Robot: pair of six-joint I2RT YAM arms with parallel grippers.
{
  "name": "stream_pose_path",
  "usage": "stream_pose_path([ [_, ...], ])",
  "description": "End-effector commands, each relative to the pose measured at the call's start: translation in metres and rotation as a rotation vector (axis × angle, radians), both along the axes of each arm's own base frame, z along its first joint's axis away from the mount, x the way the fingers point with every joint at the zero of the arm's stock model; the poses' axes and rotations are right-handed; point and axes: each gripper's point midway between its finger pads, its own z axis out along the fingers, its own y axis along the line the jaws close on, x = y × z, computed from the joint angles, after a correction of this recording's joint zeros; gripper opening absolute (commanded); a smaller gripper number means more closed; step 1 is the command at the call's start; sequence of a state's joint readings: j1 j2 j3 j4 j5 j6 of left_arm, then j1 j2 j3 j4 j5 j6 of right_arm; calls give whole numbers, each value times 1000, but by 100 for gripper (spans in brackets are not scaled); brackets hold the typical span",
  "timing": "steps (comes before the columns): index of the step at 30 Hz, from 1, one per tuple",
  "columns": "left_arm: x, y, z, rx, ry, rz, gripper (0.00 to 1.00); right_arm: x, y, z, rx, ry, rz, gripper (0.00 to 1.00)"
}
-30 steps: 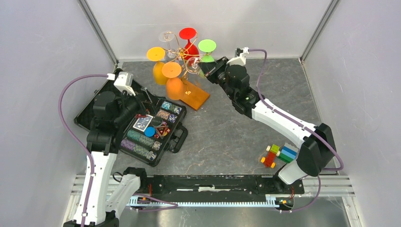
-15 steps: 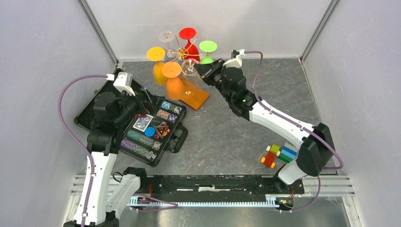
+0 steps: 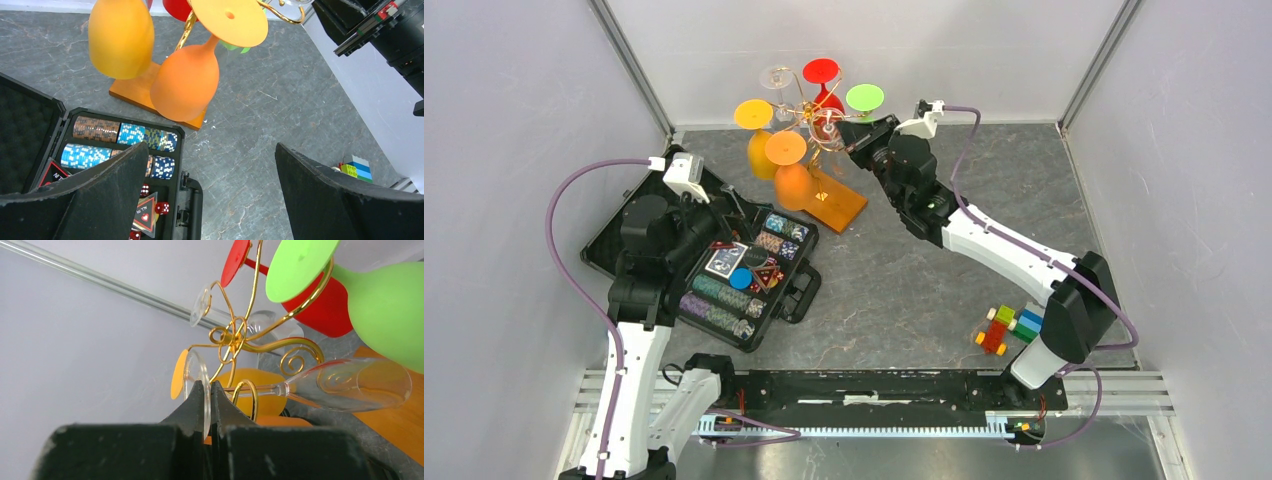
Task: Take the wine glass off the wine glass rack
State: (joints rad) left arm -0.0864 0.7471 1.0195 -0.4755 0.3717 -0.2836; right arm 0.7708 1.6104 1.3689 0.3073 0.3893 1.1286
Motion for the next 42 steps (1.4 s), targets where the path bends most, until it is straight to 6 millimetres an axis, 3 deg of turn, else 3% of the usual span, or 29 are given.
stream_pose_path([
  [1, 1, -2, 10, -31, -32, -1, 100, 4, -18, 60, 129, -107, -95, 0],
  [9, -1, -5, 11, -30, -36, -27, 100, 24, -34, 58, 145, -88, -139, 0],
  [13, 0, -5, 11, -32, -34, -27, 100, 20, -43, 54, 157, -73, -141, 0],
  [19, -4, -14, 15, -41, -51, -83, 100, -3, -49, 50, 197, -81, -74, 0],
  [29, -13, -54, 46, -197, -129, -291, 100, -64, -92, 22, 226, -39, -31, 0],
  [34, -18, -90, 59, -245, -215, -422, 100, -101, -115, 22, 240, -24, 4, 0],
  [42, -44, -185, 56, -110, -396, -791, 100, -156, -129, 34, 255, -9, 145, 0],
])
